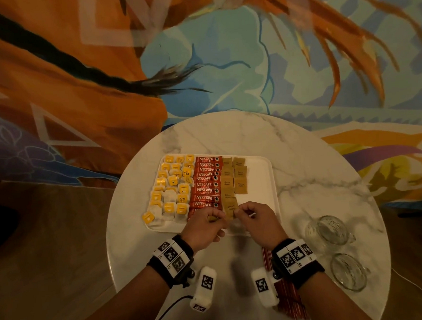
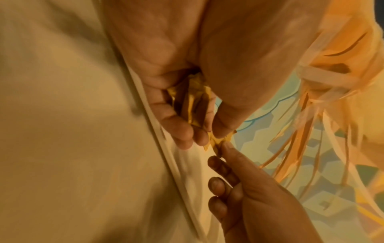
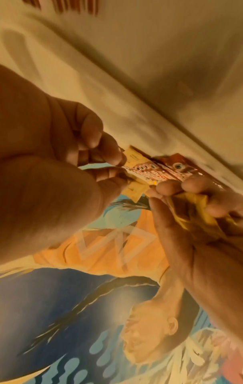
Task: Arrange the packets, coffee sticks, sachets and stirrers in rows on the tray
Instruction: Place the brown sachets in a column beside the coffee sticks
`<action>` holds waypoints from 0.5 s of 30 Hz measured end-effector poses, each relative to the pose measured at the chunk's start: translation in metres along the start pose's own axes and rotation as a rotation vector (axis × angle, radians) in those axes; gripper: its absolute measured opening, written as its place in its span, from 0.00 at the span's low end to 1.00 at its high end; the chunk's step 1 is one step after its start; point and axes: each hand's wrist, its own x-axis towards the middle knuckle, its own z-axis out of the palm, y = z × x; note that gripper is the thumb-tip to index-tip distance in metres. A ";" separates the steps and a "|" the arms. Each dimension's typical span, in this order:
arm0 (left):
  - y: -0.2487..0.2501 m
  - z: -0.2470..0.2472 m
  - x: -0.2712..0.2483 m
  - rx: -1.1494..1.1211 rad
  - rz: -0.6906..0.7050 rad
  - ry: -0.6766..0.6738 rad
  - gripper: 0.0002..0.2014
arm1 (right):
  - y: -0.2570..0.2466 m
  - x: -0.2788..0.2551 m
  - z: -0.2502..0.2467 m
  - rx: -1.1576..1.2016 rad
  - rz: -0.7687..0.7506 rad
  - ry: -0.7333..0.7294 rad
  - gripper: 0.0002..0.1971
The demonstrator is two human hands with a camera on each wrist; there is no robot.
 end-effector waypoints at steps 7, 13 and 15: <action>0.001 -0.005 0.008 -0.227 -0.051 -0.075 0.11 | 0.000 0.030 -0.009 -0.189 0.130 0.163 0.12; -0.004 -0.007 0.011 -0.365 -0.065 -0.106 0.19 | 0.008 0.044 -0.009 -0.393 0.196 0.179 0.19; -0.004 -0.009 0.011 -0.363 -0.066 -0.093 0.19 | 0.010 0.046 -0.008 -0.450 0.231 0.188 0.18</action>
